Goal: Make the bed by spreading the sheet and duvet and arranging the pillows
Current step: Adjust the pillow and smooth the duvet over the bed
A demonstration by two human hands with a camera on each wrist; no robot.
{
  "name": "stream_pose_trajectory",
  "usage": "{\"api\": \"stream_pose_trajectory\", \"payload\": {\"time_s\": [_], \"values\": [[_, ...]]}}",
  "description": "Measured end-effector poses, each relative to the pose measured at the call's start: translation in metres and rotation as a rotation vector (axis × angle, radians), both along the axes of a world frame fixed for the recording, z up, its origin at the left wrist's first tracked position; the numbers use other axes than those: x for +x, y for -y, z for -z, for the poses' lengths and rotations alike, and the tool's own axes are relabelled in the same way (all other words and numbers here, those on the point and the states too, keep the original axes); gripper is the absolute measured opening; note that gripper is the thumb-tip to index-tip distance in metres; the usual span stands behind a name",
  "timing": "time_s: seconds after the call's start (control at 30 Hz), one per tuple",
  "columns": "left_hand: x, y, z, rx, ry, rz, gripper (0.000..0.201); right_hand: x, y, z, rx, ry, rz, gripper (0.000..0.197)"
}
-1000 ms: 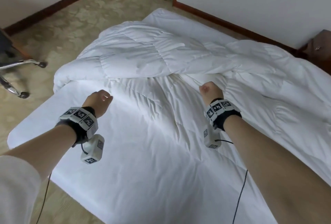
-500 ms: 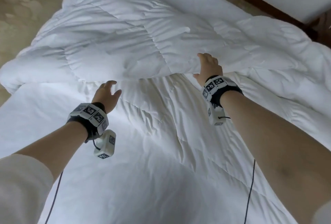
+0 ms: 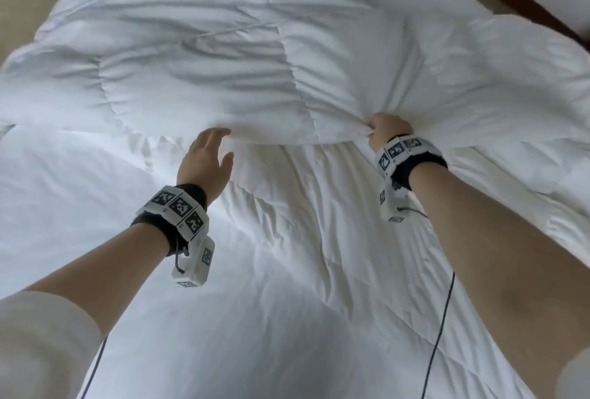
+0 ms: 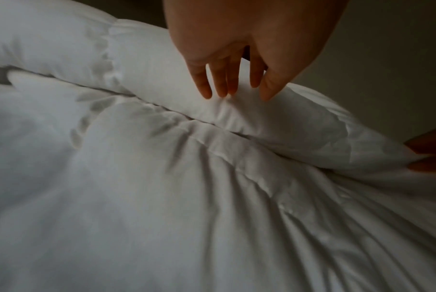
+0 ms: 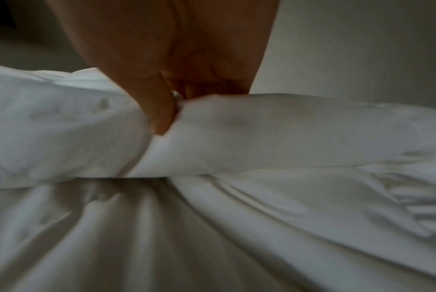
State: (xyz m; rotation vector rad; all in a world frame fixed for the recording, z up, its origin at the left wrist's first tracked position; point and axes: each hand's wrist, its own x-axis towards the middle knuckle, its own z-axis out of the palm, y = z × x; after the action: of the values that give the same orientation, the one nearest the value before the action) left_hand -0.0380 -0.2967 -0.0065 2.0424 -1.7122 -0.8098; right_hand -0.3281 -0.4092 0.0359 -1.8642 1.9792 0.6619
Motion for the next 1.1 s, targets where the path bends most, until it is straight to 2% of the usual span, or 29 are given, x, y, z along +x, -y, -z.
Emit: {"api": "stream_pose_trajectory", "payload": {"time_s": [0.2, 0.3, 0.37, 0.4, 0.43, 0.5, 0.53, 0.57, 0.67, 0.73, 0.8, 0.87, 0.97, 1.03, 1.1], "values": [[-0.041, 0.017, -0.006, -0.219, 0.053, 0.123, 0.046, -0.018, -0.104, 0.002, 0.206, 0.183, -0.036, 0.025], [-0.052, 0.017, -0.003, -0.071, 0.194, 0.139, 0.062, -0.007, -0.143, 0.011, 0.354, 0.253, -0.048, 0.023], [-0.048, 0.012, 0.002, 0.086, 0.24, 0.135, 0.075, 0.006, -0.14, 0.011, 0.409, 0.274, -0.1, 0.016], [-0.043, 0.008, 0.005, 0.161, 0.248, 0.14, 0.081, 0.012, -0.128, 0.008, 0.368, 0.299, -0.128, 0.017], [-0.037, 0.005, 0.008, 0.227, 0.25, 0.151, 0.085, 0.017, -0.111, 0.003, 0.241, 0.335, -0.138, 0.017], [-0.026, -0.001, 0.013, 0.287, 0.274, 0.166, 0.089, 0.026, -0.065, -0.013, -0.15, 0.392, -0.116, 0.016], [-0.023, -0.005, 0.016, 0.286, 0.294, 0.165, 0.087, 0.029, -0.041, -0.023, -0.306, 0.372, -0.122, 0.027], [-0.022, -0.007, 0.017, 0.275, 0.306, 0.161, 0.085, 0.034, -0.018, -0.032, -0.375, 0.334, -0.155, 0.044], [-0.021, -0.014, 0.014, 0.253, 0.263, 0.174, 0.074, 0.054, 0.028, -0.045, -0.201, 0.137, -0.332, 0.089], [-0.018, -0.016, 0.011, 0.25, 0.222, 0.169, 0.067, 0.062, 0.034, -0.037, -0.048, -0.022, -0.505, 0.097], [-0.018, -0.015, 0.004, 0.26, 0.216, 0.114, 0.062, 0.058, 0.029, -0.024, 0.085, -0.148, -0.564, 0.088], [-0.021, -0.013, -0.006, 0.243, 0.225, 0.085, 0.063, 0.046, 0.018, -0.014, 0.18, -0.221, -0.526, 0.072], [-0.034, -0.006, -0.02, 0.027, 0.245, 0.167, 0.062, 0.033, -0.007, -0.013, 0.129, -0.126, -0.462, 0.035], [-0.047, 0.001, -0.027, -0.069, 0.259, 0.239, 0.068, 0.021, -0.024, -0.024, 0.069, -0.019, -0.306, 0.031], [-0.067, 0.009, -0.035, -0.043, 0.288, 0.367, 0.082, 0.01, -0.049, -0.04, 0.046, 0.063, -0.167, 0.038]]}}
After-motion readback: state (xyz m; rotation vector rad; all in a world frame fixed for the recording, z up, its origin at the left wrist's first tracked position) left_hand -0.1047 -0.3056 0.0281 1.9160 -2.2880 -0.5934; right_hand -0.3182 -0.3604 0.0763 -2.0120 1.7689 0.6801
